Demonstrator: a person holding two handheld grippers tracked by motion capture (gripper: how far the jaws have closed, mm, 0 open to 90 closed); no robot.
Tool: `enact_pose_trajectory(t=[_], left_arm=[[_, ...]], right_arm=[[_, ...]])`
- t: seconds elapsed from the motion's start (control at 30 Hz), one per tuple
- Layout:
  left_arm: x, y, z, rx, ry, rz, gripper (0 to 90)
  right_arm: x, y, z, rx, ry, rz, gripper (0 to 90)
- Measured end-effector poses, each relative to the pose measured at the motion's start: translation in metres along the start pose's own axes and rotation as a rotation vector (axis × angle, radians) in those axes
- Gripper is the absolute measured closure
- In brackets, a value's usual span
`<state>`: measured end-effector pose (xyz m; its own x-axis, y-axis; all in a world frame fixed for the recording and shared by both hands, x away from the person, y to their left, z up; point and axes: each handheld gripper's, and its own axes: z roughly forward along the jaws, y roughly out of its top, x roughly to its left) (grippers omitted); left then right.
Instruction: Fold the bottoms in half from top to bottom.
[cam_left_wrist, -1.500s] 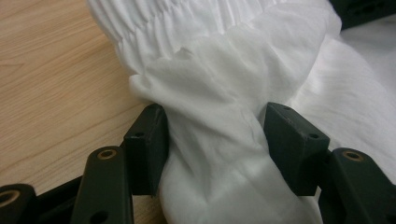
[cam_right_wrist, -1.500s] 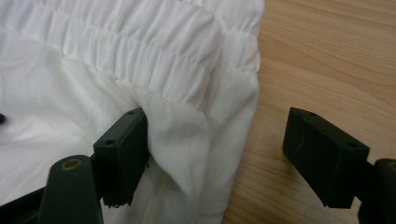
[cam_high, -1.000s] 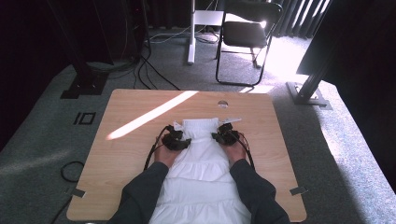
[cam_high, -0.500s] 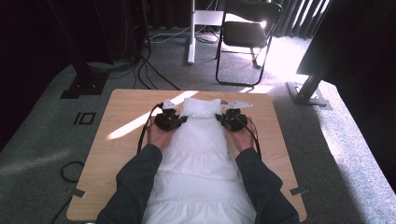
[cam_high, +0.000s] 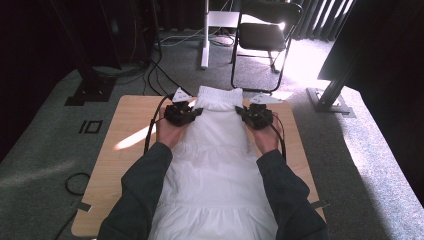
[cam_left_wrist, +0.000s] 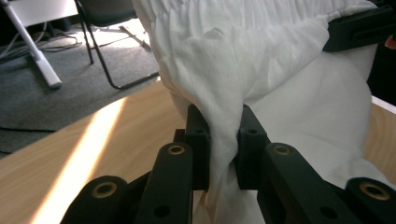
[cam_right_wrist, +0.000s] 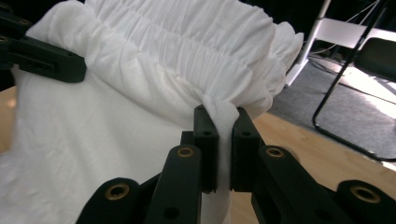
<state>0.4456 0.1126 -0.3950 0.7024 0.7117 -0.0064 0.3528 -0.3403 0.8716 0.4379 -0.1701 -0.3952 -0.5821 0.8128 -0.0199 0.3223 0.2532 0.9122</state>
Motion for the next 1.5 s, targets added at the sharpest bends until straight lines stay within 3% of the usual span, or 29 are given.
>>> enact_pose_trajectory(t=[0.27, 0.43, 0.53, 0.6, 0.77, 0.87, 1.0, 1.07, 1.5], left_arm=[[-0.042, -0.036, -0.041, -0.027, -0.067, 0.063, 80.3], [-0.072, -0.073, -0.063, -0.013, -0.141, 0.053, 79.3], [-0.089, -0.105, -0.066, 0.040, -0.197, 0.045, 78.7], [-0.099, -0.128, -0.064, 0.094, -0.237, 0.017, 78.6], [-0.117, -0.177, -0.050, 0.257, -0.249, 0.019, 78.3], [-0.115, -0.191, -0.041, 0.291, -0.240, 0.012, 78.2], [-0.114, -0.193, -0.032, 0.285, -0.188, 0.075, 77.9], [-0.110, -0.190, -0.027, 0.282, -0.160, 0.105, 77.7], [-0.049, -0.162, 0.022, 0.258, -0.096, 0.089, 77.5]], right_arm=[[0.028, -0.035, -0.044, -0.008, 0.079, -0.035, 83.6], [0.052, -0.068, -0.078, 0.004, 0.140, -0.032, 83.6], [0.065, -0.096, -0.091, 0.051, 0.172, -0.007, 83.6], [0.074, -0.118, -0.098, 0.100, 0.188, 0.023, 83.6], [0.097, -0.171, -0.097, 0.254, 0.217, 0.032, 83.4], [0.103, -0.191, -0.086, 0.330, 0.225, 0.033, 83.1], [0.104, -0.199, -0.070, 0.368, 0.206, 0.047, 83.0], [0.104, -0.197, -0.064, 0.364, 0.178, 0.023, 83.0], [0.074, -0.168, -0.001, 0.363, 0.122, 0.005, 82.7]])
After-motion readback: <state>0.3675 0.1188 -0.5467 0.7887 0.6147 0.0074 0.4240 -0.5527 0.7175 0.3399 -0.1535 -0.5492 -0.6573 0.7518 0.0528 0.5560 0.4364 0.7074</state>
